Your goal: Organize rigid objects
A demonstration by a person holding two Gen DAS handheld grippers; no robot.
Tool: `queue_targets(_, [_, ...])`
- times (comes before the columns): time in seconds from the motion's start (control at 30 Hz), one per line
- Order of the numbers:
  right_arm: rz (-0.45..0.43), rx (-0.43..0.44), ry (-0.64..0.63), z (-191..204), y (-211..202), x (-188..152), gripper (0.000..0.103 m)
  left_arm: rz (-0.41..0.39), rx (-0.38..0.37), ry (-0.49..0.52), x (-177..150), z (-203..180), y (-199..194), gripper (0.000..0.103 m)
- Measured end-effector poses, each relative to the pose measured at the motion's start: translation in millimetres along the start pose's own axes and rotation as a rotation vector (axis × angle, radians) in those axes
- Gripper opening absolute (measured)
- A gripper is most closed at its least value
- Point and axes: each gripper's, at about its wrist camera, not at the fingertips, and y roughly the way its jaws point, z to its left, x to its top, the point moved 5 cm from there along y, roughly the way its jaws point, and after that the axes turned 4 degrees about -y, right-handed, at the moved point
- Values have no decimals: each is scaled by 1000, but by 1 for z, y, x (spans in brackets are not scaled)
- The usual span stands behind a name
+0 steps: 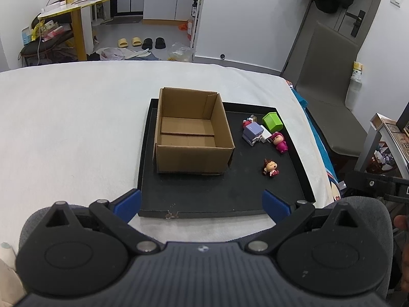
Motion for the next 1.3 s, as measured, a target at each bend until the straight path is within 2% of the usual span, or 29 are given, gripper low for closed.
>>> queue_targets(1.3, [-17, -4, 3, -9, -1, 1, 103, -1, -2, 30, 0, -6, 2, 100])
